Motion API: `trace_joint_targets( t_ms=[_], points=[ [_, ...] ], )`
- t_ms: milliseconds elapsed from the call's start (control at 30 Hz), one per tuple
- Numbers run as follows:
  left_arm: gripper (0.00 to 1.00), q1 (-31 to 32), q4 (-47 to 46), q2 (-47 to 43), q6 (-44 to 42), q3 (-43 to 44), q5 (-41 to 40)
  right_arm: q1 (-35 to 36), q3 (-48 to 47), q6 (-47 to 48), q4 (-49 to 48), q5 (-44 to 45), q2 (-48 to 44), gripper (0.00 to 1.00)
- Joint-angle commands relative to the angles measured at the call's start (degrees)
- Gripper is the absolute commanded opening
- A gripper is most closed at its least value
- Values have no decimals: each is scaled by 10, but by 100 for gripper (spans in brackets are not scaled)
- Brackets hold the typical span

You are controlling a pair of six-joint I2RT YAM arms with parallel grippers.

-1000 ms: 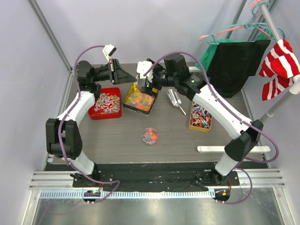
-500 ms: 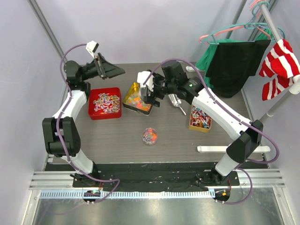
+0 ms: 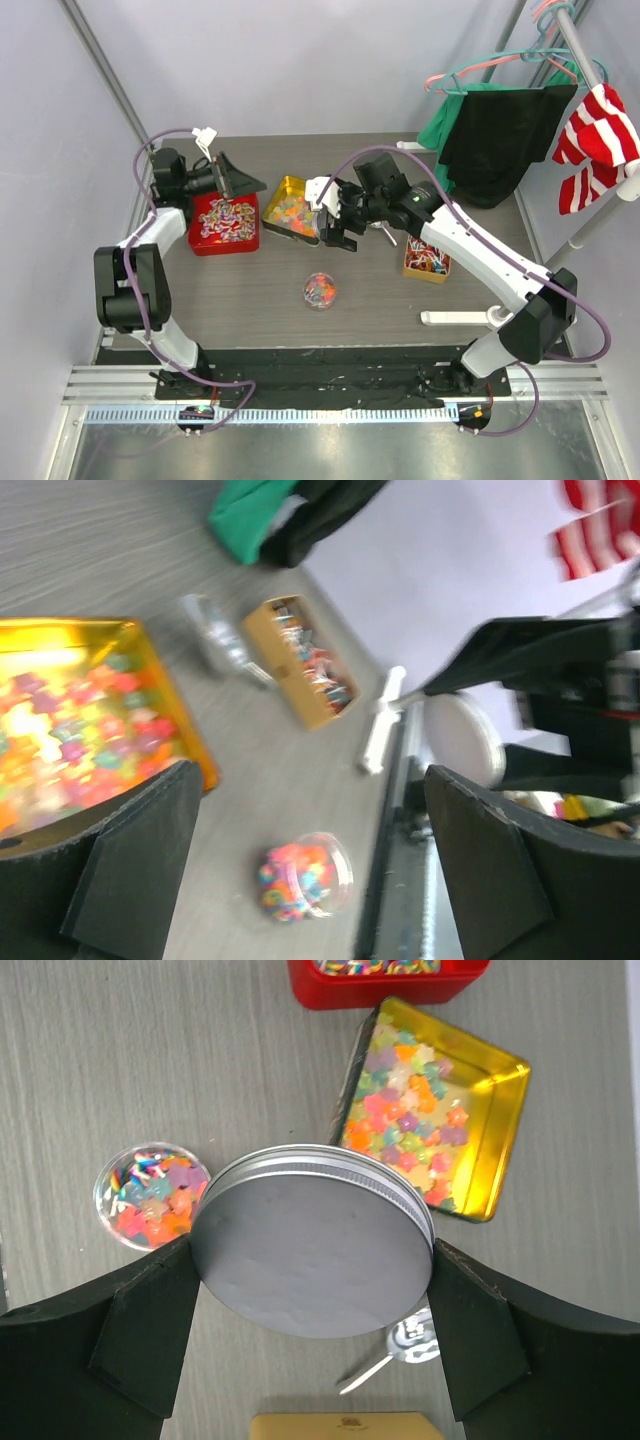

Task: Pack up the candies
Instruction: Close the bottle lid on the packing bottle.

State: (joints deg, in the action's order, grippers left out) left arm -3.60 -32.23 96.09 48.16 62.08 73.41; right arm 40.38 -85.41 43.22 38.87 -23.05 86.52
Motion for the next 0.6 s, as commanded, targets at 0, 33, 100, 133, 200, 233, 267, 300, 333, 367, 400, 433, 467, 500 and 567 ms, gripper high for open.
trace_joint_targets(
  t_ms=[0,33,100,133,200,233,267,300,333,367,400,433,467,500,567],
  points=[
    [98,15,195,-46,-242,7,-54,0,7,-28,-3,-5,-28,63],
    [100,23,197,-51,-261,1,-72,1,4,-31,0,-9,-31,63],
    [100,32,224,-74,-307,-18,-98,1,5,-39,2,-9,-35,63],
    [100,46,230,-85,-354,-27,-115,1,10,-40,4,-9,-37,63],
    [100,78,234,-124,-396,-70,-172,1,17,-41,3,-8,-41,63],
    [100,95,227,-138,-429,-92,-202,0,25,-44,3,-7,-42,63],
    [100,133,205,-170,-443,-134,-267,0,30,-45,3,-6,-42,63],
    [100,153,186,-184,-453,-158,-297,0,34,-46,4,-7,-42,63],
    [100,172,163,-195,-467,-183,-320,0,42,-46,4,-8,-44,63],
    [100,196,112,-208,-478,-233,-341,1,45,-45,4,-8,-45,64],
    [100,225,74,-226,-479,-258,-380,0,49,-44,6,-6,-47,64],
    [100,237,40,-232,-479,-280,-385,0,53,-42,9,-6,-48,64],
    [100,244,12,-237,-478,-319,-387,0,55,-39,11,-6,-50,64],
    [100,254,-41,-238,-479,-334,-396,0,55,-37,13,-5,-52,64],
    [100,254,-91,-235,-476,-374,-397,0,60,-31,18,-6,-53,64]
  ],
)
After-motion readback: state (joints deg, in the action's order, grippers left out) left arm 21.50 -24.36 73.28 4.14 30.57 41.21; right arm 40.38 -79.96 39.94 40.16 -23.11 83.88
